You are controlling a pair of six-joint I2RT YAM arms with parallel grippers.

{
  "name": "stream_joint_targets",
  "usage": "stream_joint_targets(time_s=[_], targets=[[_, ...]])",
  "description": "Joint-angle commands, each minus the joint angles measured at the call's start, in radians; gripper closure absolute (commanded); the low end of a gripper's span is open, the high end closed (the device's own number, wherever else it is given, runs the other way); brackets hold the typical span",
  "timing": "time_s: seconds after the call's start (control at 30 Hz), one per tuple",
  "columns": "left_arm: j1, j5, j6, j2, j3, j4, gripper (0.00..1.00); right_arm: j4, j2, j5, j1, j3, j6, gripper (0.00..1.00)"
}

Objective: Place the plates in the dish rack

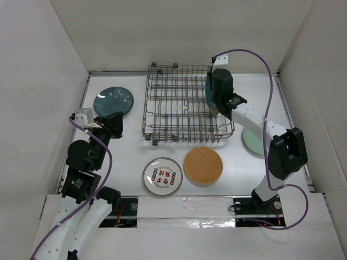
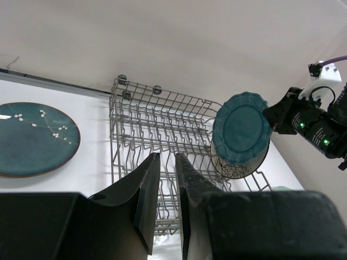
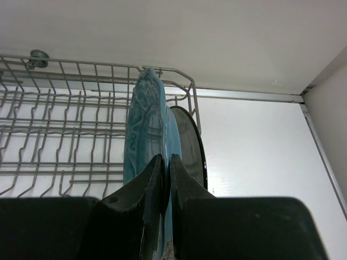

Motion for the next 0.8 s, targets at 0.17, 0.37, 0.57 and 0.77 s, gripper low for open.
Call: stream_joint_targets(time_s=[0.17,0.37,0.57,0.77], targets=[[0.003,0.000,0.011,-0.001,-0.010,0.048,0.84,0.161,-0.012,0.065,0.006,0.071,-0.044,1.00],[0.003,0.004,0.009,0.005,-0.010,0.048,0.85,0.165,0.031,0.073,0.025,0.046,-0.033,1.00],[0.003,0.006,0.009,0.005,-0.010,0.050,0.84,0.167,0.067,0.096,0.046,0.029,-0.030,1.00],[0.003,0.013,0.008,0.008,-0.010,0.051,0.85,0.164,0.081,0.097,0.068,-0.004,0.013,1.00]])
